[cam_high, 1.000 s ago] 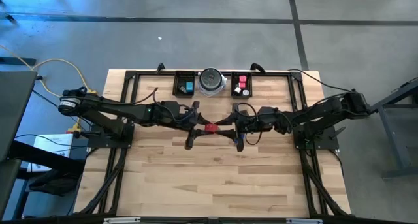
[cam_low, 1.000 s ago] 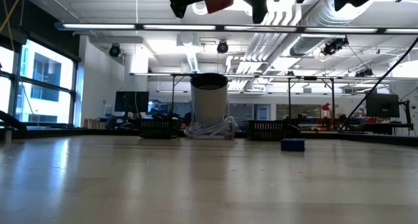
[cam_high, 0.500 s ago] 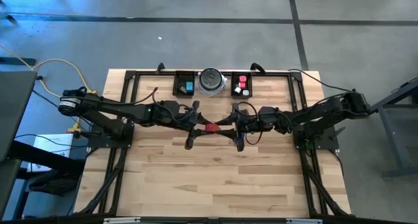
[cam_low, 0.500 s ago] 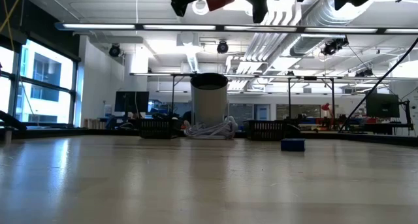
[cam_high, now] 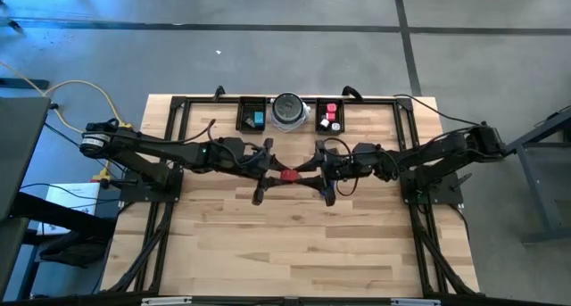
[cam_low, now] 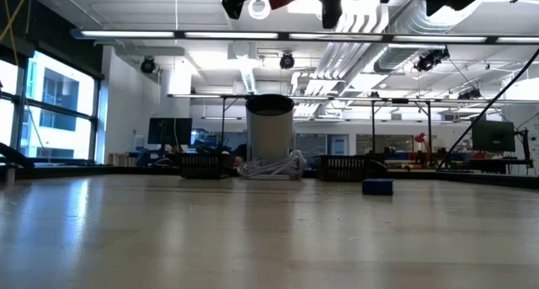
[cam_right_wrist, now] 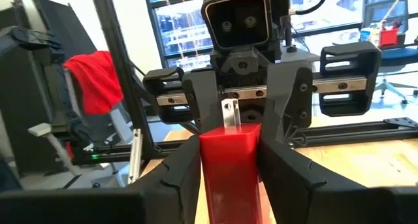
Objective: Pick & Place Office items
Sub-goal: Put the red charger adapter into the right black basket
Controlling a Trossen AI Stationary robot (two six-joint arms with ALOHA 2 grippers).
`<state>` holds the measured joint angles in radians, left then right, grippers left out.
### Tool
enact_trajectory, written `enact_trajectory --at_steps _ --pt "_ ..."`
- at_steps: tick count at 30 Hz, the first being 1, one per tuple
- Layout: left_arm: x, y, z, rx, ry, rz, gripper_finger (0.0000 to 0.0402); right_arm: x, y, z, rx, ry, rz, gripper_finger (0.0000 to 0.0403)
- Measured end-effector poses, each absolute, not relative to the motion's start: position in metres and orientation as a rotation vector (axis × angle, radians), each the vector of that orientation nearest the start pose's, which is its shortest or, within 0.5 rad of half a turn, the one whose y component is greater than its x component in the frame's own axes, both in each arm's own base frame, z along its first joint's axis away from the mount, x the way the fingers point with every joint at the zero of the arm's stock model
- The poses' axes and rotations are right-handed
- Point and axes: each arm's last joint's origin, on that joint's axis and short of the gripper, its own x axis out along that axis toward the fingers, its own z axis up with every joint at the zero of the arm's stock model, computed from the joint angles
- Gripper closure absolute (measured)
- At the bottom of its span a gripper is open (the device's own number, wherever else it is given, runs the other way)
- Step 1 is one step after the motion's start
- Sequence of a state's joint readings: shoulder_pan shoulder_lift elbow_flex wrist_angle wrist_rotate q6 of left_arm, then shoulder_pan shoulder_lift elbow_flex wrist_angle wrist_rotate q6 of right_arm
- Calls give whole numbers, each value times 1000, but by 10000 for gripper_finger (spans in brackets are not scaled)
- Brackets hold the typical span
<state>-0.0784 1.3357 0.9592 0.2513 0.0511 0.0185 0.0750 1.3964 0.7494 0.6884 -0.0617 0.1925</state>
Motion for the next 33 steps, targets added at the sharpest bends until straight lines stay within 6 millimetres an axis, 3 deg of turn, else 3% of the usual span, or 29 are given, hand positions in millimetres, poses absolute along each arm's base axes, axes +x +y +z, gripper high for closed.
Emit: enact_trajectory --at_steps 13,28,33 --pt "304 -25 315 6 116 -130 285 307 25 263 216 -41 156 223" --pt "304 -25 315 -3 117 -126 285 311 25 257 224 -38 133 271" --pt "304 -25 318 -6 111 -127 285 311 25 256 238 -29 135 253"
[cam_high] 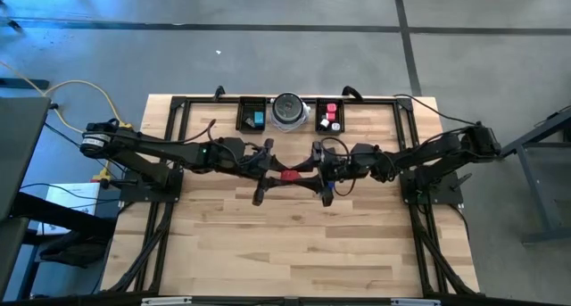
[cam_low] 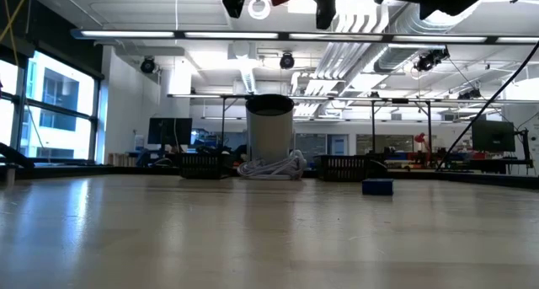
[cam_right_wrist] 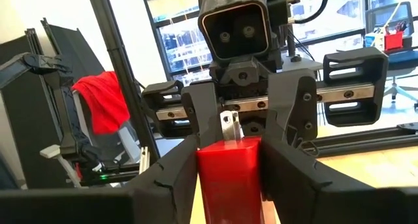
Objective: Pick & Place Office items
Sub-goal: Put the red charger adapter into the right black basket
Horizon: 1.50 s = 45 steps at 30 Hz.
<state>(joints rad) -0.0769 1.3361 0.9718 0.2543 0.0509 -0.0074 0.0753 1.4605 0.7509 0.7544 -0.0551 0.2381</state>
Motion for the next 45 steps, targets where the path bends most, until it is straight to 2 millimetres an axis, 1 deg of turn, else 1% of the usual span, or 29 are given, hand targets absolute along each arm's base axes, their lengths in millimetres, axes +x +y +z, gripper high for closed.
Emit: enact_trajectory --at_steps 2,5,11,14,19,22,24,29,39,41,45 --pt "304 -25 319 -5 109 -128 285 311 25 256 242 -27 137 243" --pt "304 -24 318 -10 114 -128 285 312 25 255 243 -13 137 240" --pt "304 -16 318 -55 119 -161 285 312 26 254 243 0 153 256" --pt "305 -14 318 -64 124 -167 285 312 26 254 241 1 154 257" --pt "304 -14 318 -67 124 -174 285 311 26 253 235 11 175 241" --pt "305 -14 318 -69 125 -171 285 311 26 252 235 23 173 239" --pt "305 -13 318 -75 125 -170 285 311 26 251 236 28 169 247" --pt "305 -13 319 -79 129 -164 285 311 26 250 237 32 149 287" --pt "305 -13 320 -75 128 -165 285 311 26 251 235 16 135 289" --pt "305 -13 320 -73 125 -166 276 311 26 252 235 7 137 289" --pt "305 -13 322 -63 114 -175 237 311 26 253 212 -4 138 293"
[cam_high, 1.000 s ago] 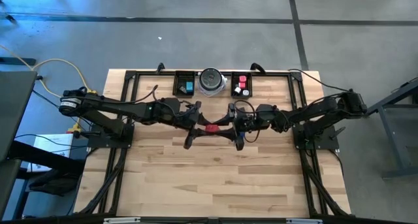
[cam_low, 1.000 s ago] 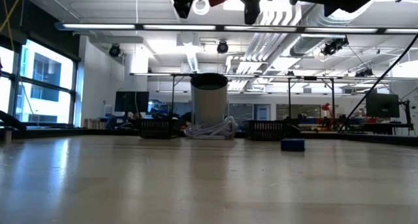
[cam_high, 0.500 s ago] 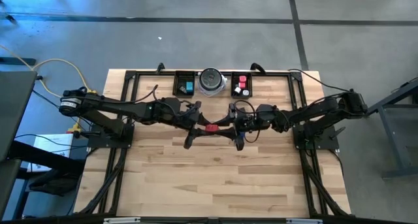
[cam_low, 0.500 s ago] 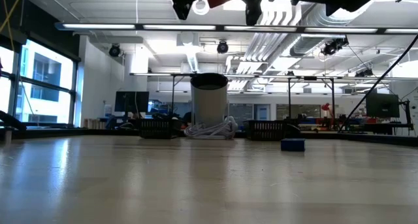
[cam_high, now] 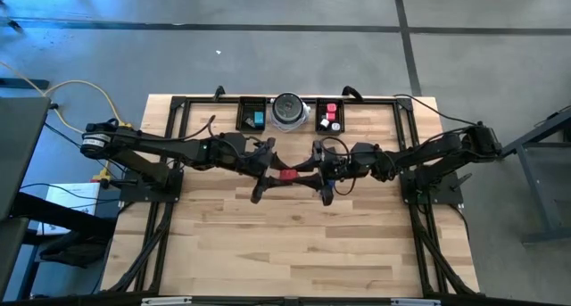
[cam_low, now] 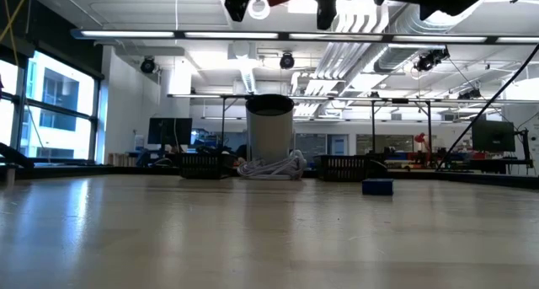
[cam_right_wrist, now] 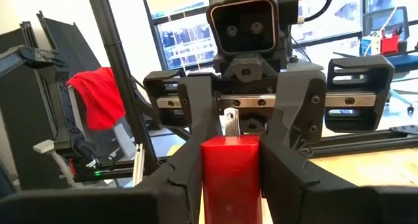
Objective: Pick & Place Office items
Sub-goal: Put the red charger adapter into the right black basket
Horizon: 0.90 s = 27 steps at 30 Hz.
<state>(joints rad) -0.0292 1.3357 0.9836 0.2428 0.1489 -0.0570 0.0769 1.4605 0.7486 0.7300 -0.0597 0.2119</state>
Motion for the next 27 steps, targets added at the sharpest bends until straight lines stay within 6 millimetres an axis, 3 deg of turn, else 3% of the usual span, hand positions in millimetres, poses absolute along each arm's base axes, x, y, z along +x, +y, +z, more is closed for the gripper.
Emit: enact_trajectory --at_steps 27 --pt "302 -12 325 -58 102 -151 221 308 24 257 178 4 101 294"
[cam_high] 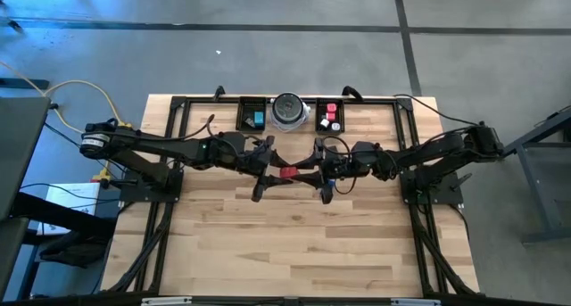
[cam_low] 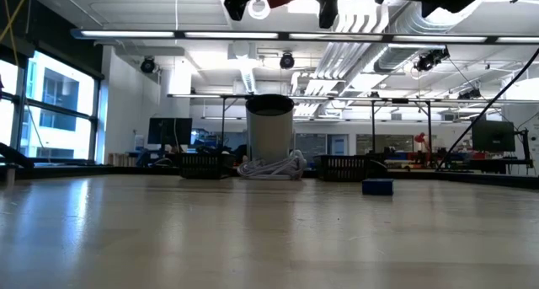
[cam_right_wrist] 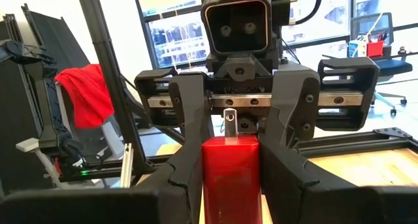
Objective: Pick & Place Office items
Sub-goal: Put the red charger adapter into the right black basket
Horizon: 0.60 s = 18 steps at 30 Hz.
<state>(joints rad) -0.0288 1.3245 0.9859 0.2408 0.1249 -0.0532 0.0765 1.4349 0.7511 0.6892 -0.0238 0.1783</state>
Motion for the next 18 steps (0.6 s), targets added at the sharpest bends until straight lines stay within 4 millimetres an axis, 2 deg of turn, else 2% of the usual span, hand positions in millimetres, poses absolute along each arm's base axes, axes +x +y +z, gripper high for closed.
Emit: enact_trajectory --at_steps 8,12,13,16,18 --pt "294 -11 329 -33 131 -101 221 308 24 256 178 13 93 294" --pt "283 -11 349 -11 53 -62 221 306 25 243 179 128 94 294" --pt "281 -11 348 -8 68 -49 221 304 24 242 177 147 82 294" --pt "277 -13 344 9 113 -34 221 299 23 260 172 72 49 294" --pt "274 -15 346 11 102 -37 221 295 22 263 158 69 45 294"
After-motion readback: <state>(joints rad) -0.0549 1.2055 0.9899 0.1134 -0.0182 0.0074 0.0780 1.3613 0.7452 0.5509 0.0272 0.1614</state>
